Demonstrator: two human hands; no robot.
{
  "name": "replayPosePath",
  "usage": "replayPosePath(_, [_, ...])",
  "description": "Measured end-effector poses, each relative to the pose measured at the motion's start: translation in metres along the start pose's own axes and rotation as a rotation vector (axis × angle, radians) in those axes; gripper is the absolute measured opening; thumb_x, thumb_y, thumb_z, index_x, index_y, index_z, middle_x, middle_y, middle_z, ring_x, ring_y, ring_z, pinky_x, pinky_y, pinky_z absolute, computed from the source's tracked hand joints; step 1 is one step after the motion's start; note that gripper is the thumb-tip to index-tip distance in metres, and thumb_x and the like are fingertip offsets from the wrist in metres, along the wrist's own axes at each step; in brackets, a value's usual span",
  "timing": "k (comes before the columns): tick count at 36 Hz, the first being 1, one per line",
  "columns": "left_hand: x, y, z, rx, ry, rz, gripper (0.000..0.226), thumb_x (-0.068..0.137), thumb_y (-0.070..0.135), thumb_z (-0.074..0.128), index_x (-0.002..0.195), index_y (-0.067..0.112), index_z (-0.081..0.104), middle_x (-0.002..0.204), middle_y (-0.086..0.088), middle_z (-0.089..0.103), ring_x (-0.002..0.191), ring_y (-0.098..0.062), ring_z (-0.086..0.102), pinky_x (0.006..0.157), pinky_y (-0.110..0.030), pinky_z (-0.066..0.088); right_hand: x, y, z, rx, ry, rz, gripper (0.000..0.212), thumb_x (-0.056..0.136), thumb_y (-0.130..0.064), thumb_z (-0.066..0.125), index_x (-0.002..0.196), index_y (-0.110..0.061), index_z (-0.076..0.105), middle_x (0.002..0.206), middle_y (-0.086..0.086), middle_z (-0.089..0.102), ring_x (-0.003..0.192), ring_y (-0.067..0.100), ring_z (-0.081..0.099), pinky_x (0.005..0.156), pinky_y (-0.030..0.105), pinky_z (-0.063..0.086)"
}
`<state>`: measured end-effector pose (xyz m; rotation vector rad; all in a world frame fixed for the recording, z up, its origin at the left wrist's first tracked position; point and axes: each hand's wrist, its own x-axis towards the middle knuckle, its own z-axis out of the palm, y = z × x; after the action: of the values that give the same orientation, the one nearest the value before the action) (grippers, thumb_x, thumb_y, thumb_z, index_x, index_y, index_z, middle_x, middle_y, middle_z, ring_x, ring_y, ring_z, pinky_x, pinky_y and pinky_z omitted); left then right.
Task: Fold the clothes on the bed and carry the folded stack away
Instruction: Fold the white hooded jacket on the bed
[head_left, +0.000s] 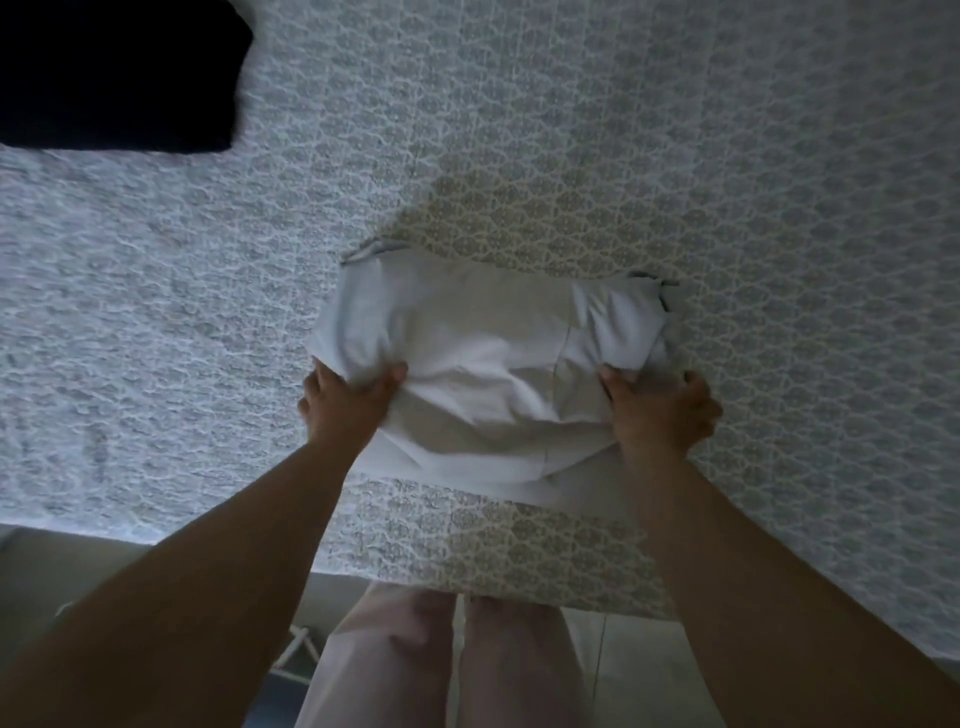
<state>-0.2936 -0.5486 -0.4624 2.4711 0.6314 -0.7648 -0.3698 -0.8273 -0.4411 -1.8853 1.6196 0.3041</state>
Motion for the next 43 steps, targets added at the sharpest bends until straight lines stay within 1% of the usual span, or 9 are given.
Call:
replayPosePath(3, [0.011,0.000,-0.010,-0.025,-0.079,-0.037,0.105,0.068,0.070,0.066,0.139,0.000,0.032,0.134,-0.020,0.042,0.126,-0.037,0.040,0.106,-0.046,0.034,0.009,0.007,-0.004,-0.024,-0.230,0.079,0.110,0.069,-0.063,0.070,0.146,-0.002,0.020,0.149,0.019,0.025,0.136,0.037,0.027,0.110,0.048,0.030])
replayPosePath(7, [0.008,0.014,-0.024,-0.106,-0.163,-0.094,0.088,0.070,0.063,0.070,0.128,0.000,0.050,0.122,-0.018,0.057,0.113,-0.034,0.053,0.099,-0.043,0.043,0.011,-0.001,-0.021,0.066,-0.454,0.123,0.107,0.066,-0.063,0.072,0.145,-0.003,0.031,0.148,0.016,0.036,0.131,0.035,0.039,0.108,0.049,0.034])
replayPosePath(12, [-0.013,0.032,-0.058,0.027,-0.060,-0.099,0.076,0.072,0.072,0.061,0.107,0.005,0.061,0.096,-0.014,0.064,0.097,-0.032,0.061,0.078,-0.034,0.047,-0.017,-0.026,-0.039,-0.055,-0.378,-0.067,0.069,0.082,-0.048,0.066,0.128,0.002,0.053,0.130,0.021,0.055,0.119,0.033,0.052,0.094,0.036,0.040])
replayPosePath(19, [-0.052,0.011,-0.141,-0.145,0.047,-0.131,0.061,0.073,0.065,0.065,0.100,0.010,0.063,0.099,-0.015,0.065,0.099,-0.033,0.060,0.074,-0.032,0.041,-0.088,-0.073,-0.063,-0.162,-0.430,-0.135,0.076,0.084,-0.060,0.057,0.131,0.000,0.051,0.125,0.021,0.056,0.113,0.036,0.054,0.089,0.038,0.043])
replayPosePath(24, [-0.060,-0.022,-0.205,-0.430,0.096,-0.185,0.049,0.072,0.063,0.069,0.087,0.016,0.065,0.084,-0.007,0.064,0.084,-0.029,0.059,0.071,-0.033,0.045,-0.145,-0.110,-0.051,-0.215,-0.431,-0.215,0.070,0.087,-0.056,0.055,0.113,0.009,0.060,0.089,0.018,0.060,0.106,0.038,0.057,0.095,0.042,0.042])
replayPosePath(28, [-0.049,-0.067,-0.262,-0.588,0.092,-0.246,0.053,0.069,0.060,0.074,0.094,0.014,0.066,0.081,-0.003,0.063,0.087,-0.028,0.060,0.075,-0.033,0.047,-0.206,-0.141,-0.020,-0.274,-0.507,-0.241,0.071,0.088,-0.055,0.052,0.124,0.006,0.054,0.118,0.024,0.059,0.114,0.037,0.054,0.101,0.044,0.040])
replayPosePath(35, [0.019,-0.164,-0.374,-0.646,0.004,-0.290,0.066,0.074,0.047,0.077,0.118,0.001,0.059,0.114,-0.017,0.062,0.107,-0.033,0.057,0.098,-0.042,0.045,-0.324,-0.196,0.072,-0.349,-0.576,-0.275,0.069,0.093,-0.054,0.044,0.132,0.004,0.047,0.129,0.025,0.053,0.121,0.037,0.049,0.101,0.039,0.036])
replayPosePath(39, [0.064,-0.206,-0.437,-0.584,-0.004,-0.265,0.068,0.077,0.043,0.075,0.123,-0.003,0.053,0.105,-0.014,0.056,0.098,-0.029,0.054,0.085,-0.035,0.042,-0.389,-0.224,0.125,-0.330,-0.587,-0.234,0.071,0.094,-0.054,0.040,0.140,0.000,0.038,0.138,0.023,0.046,0.126,0.036,0.045,0.103,0.039,0.034])
replayPosePath(43, [0.093,-0.241,-0.486,-0.579,0.040,-0.266,0.057,0.079,0.039,0.075,0.116,0.000,0.055,0.096,-0.010,0.055,0.093,-0.027,0.053,0.078,-0.033,0.040,-0.439,-0.241,0.161,-0.237,-0.642,-0.216,0.064,0.094,-0.051,0.045,0.136,-0.002,0.044,0.133,0.022,0.050,0.122,0.037,0.048,0.106,0.044,0.035])
